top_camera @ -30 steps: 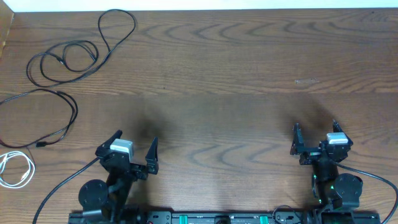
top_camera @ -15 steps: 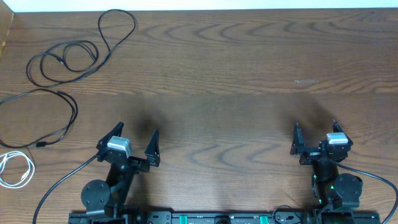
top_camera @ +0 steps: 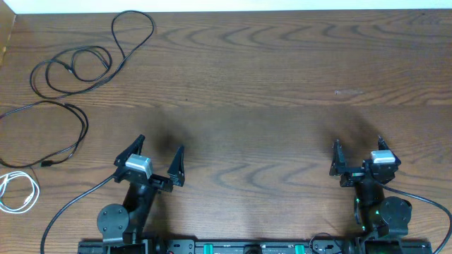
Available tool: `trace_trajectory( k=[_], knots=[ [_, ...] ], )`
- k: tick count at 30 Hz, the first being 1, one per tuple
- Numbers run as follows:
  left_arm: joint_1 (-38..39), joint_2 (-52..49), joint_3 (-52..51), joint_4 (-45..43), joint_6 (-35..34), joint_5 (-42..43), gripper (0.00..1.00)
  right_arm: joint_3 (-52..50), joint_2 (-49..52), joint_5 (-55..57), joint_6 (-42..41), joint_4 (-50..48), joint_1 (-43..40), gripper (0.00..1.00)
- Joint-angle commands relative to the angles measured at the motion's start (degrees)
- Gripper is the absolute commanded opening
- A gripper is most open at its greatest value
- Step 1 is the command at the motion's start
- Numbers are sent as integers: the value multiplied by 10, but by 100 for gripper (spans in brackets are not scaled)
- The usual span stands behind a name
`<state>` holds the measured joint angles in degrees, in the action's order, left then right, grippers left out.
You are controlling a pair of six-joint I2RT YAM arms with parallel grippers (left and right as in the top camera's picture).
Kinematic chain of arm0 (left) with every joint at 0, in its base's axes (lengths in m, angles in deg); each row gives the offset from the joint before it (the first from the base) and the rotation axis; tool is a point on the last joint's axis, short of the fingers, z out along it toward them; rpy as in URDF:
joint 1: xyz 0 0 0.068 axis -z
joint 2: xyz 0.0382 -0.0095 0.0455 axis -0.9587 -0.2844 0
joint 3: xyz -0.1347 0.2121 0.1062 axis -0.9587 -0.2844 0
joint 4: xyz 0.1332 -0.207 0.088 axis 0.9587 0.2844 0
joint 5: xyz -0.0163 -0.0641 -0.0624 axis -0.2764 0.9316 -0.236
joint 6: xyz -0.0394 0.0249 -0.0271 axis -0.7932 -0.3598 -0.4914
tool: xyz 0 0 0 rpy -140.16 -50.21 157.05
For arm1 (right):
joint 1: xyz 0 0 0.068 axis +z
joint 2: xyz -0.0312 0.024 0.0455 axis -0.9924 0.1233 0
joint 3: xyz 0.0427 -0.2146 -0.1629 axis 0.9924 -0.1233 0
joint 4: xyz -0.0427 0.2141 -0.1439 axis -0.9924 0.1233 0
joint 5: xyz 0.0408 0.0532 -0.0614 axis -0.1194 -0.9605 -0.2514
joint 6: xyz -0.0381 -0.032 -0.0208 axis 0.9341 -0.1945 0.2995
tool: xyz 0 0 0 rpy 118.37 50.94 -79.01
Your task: Untangle cables
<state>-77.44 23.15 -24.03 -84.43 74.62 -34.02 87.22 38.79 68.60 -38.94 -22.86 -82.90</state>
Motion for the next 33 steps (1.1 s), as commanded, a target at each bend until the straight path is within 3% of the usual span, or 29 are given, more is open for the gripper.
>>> trace_trajectory(
  k=[1, 11, 16, 26, 33],
  knots=[
    [6, 5, -9, -14, -5, 8, 97, -2, -4, -2, -2, 1, 0, 99],
    [6, 5, -30, -28, -6, 7, 98, -2, -4, -2, -2, 1, 0, 99],
    [20, 5, -63, -106, -10, -3, 97, -2, -4, -2, -2, 1, 0, 99],
    [36, 5, -61, -80, -25, -56, 97, -2, -4, -2, -2, 1, 0, 99],
    [36, 5, -61, 8, -50, -99, 97, -2, -4, -2, -2, 1, 0, 99]
  ],
)
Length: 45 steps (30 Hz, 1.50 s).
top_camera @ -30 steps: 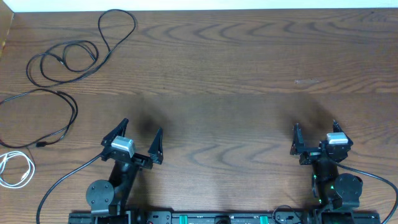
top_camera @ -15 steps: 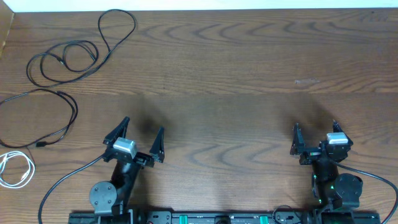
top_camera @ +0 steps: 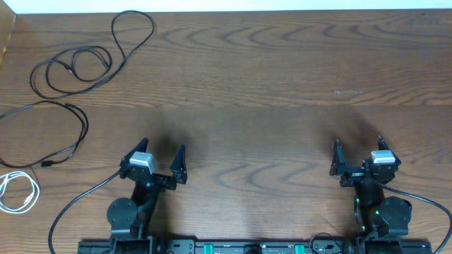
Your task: Untangle cables
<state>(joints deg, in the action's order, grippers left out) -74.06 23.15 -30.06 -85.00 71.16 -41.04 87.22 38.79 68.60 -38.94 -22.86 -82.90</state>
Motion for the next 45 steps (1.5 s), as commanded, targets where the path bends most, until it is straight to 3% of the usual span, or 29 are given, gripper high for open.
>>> trace_trajectory(
  k=[1, 8, 15, 30, 45],
  knots=[
    [2, 5, -1, 23, -16, -31, 97, -2, -4, -2, -2, 1, 0, 99],
    [2, 5, -1, 50, -15, -54, 98, -2, -4, -2, -2, 1, 0, 99],
    [2, 5, -1, 50, 42, -41, 97, -2, -4, -2, -2, 1, 0, 99],
    [2, 5, -1, 49, 78, -47, 97, -2, -4, -2, -2, 1, 0, 99],
    [2, 5, -1, 52, 65, -45, 98, -2, -4, -2, -2, 1, 0, 99]
  ],
)
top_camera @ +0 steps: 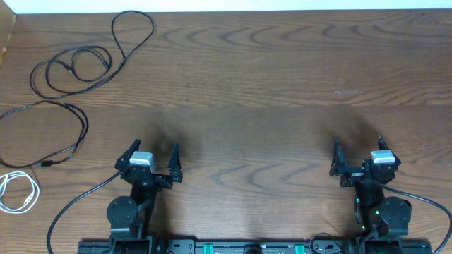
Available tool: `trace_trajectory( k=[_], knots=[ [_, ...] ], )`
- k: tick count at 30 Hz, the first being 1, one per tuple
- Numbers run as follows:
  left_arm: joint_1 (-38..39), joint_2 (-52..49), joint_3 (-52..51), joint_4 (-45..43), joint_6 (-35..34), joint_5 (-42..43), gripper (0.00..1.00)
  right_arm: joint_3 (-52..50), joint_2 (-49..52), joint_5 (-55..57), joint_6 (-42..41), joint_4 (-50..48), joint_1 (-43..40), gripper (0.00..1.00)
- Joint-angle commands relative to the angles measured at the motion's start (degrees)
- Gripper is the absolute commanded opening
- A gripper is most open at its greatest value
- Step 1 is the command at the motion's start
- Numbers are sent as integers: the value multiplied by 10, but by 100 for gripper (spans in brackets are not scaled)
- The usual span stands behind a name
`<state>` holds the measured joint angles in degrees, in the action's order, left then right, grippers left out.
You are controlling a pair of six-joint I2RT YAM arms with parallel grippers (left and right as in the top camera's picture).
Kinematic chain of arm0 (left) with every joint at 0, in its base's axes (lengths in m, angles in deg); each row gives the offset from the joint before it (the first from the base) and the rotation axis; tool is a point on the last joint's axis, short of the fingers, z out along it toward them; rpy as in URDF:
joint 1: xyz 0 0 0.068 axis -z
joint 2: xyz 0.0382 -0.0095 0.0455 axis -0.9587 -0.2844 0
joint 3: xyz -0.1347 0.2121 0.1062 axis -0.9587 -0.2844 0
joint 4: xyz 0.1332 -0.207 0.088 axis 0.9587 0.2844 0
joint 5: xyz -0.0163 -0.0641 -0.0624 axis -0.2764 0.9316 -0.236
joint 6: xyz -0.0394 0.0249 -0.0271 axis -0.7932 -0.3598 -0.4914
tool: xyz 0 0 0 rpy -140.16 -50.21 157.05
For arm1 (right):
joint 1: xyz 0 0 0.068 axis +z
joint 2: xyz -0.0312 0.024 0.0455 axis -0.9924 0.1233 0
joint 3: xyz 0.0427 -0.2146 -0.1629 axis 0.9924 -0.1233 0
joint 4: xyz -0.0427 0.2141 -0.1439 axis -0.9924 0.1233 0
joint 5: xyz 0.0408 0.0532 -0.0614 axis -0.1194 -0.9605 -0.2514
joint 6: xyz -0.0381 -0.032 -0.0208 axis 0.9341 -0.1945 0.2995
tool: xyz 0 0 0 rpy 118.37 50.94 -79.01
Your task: Untangle cables
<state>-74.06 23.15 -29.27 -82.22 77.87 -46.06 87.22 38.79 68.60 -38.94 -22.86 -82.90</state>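
Three cables lie apart at the table's left. A black cable (pixel 92 53) forms loops at the far left corner. Another black cable (pixel 60 123) curves along the left edge. A white cable (pixel 18 190) is coiled at the near left edge. My left gripper (pixel 152 155) stands open near the front, right of the cables, holding nothing. My right gripper (pixel 357 150) is open at the front right, far from every cable.
The wooden table (pixel 268 85) stretches bare between and beyond the arms. Each arm's own black lead (pixel 70 208) runs from its base near the front rail.
My left gripper has turned slightly and sits a little nearer the front, its fingers a bit closer together but still open. The right arm and the cables are unchanged.
The left gripper stood open at the front left, angled to the left. It then shifted a little right and back toward its base, and now sits squarer to the table. The right arm and all three cables have stayed put throughout.
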Motion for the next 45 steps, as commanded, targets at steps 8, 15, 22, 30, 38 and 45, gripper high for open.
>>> trace_trajectory(
  k=[8, 15, 22, 30, 38, 45],
  knots=[
    [2, 5, -9, 24, -6, 5, 97, -2, -4, -2, -2, 1, 0, 99],
    [2, 5, -9, 24, 7, -2, 97, -2, -4, -2, -2, 1, 0, 99],
    [2, 5, -9, 25, 6, -2, 97, -2, -4, -2, -2, 1, 0, 99],
    [2, 5, -9, 22, 6, -8, 98, -2, -4, -2, -2, 1, 0, 99],
    [2, 3, -9, 22, 6, -8, 97, -2, -4, -2, -2, 1, 0, 99],
    [2, 3, -9, 22, 6, -8, 97, -2, -4, -2, -2, 1, 0, 99]
  ],
)
